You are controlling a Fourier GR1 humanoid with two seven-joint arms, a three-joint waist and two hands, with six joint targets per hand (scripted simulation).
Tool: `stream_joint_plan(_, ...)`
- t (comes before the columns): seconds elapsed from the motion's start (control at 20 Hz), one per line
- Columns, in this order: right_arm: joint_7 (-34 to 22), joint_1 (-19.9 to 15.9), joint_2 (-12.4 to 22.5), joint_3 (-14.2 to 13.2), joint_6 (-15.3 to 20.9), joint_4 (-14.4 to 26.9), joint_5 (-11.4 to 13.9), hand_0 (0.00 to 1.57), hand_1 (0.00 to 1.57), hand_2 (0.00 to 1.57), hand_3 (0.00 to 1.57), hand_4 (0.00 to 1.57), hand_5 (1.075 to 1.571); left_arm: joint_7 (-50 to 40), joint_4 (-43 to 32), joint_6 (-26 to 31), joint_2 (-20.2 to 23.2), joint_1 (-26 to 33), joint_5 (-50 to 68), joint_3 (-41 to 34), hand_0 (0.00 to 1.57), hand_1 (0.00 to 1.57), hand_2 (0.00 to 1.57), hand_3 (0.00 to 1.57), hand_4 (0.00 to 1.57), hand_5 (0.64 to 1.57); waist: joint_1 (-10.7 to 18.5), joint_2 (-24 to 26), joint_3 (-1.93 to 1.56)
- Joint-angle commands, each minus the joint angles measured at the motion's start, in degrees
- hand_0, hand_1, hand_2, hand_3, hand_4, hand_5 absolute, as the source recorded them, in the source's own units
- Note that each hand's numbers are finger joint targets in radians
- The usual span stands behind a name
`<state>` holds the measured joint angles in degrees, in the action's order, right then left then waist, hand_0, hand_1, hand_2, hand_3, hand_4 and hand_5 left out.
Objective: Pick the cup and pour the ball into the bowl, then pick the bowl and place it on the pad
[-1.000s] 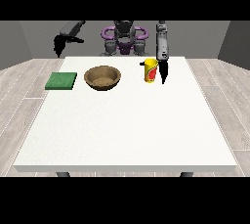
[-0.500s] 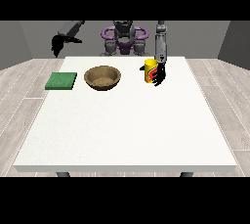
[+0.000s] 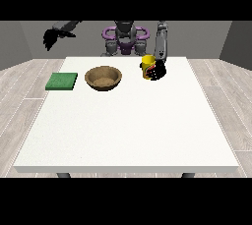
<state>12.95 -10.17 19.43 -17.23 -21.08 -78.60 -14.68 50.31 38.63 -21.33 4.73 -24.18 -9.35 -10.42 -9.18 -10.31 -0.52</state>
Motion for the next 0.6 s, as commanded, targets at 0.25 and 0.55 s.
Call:
stream_joint_plan(0.25,-3.1,-0.4,-0.5,0.6,2.2,5.8,2.1,0.00,0.00,0.00,0.00,0.00,1.569,-24.4,0.1,-2.1,17.3,-10.2,-14.5,7.0,1.45,1.45,1.57,1.57,1.57,1.291,4.0,9.3,0.30)
stream_joint_plan(0.55,1.7,1.6,-1.3,0.7,0.1,10.4,3.0,0.00,0.00,0.00,0.00,0.00,1.568,-38.0,1.2,-3.7,14.6,-14.9,-22.7,12.7,1.47,1.47,1.57,1.57,1.57,1.278,3.5,10.9,0.46)
